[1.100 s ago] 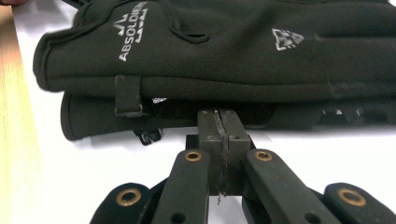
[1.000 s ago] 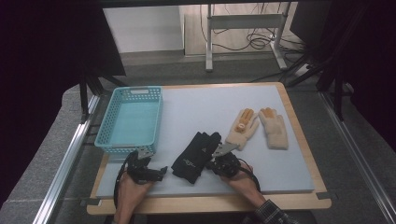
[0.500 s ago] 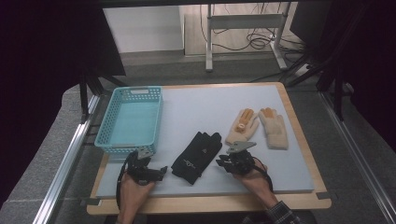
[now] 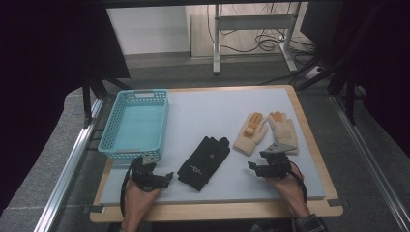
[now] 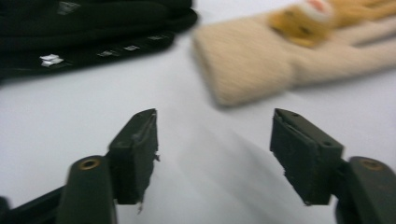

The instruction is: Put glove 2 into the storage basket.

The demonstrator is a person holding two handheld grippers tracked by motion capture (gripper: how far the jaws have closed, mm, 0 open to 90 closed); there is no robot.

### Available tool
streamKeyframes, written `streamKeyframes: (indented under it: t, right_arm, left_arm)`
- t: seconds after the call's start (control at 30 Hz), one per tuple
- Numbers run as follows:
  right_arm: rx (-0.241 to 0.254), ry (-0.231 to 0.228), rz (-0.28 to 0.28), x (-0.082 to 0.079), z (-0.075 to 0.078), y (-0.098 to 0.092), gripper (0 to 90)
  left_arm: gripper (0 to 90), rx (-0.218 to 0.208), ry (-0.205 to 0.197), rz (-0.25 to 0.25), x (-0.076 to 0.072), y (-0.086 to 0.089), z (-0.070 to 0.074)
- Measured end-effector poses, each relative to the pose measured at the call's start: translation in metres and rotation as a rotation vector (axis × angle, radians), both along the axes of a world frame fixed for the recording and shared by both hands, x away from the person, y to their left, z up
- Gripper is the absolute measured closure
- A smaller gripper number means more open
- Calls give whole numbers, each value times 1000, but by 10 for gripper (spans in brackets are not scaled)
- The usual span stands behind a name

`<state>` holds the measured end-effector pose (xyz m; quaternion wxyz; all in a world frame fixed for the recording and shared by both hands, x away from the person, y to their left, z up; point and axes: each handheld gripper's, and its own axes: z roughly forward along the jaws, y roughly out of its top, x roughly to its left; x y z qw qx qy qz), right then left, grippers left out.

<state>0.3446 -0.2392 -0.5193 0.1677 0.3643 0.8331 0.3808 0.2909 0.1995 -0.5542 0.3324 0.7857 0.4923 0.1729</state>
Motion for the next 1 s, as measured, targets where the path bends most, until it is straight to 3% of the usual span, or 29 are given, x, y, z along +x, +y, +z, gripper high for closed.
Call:
streamKeyframes:
  t: [0.2,0.33,0.63,0.87,1.0]
  right_arm:
    - [-28,8,-46,3,-7,-20,226]
    - [-59,0,-43,3,-11,-20,210]
    - [-58,1,-52,3,-12,-20,191]
    - [-58,-1,-53,3,-12,-20,191]
    - [-58,-1,-53,3,-12,-20,191]
  left_arm:
    - [1,-5,6,-1,0,0,0]
    - [0,-6,7,-2,0,1,0]
    - [15,2,8,-22,1,3,2]
    - [32,9,16,-65,-1,-3,13]
    - [29,-32,23,-96,-3,-6,24]
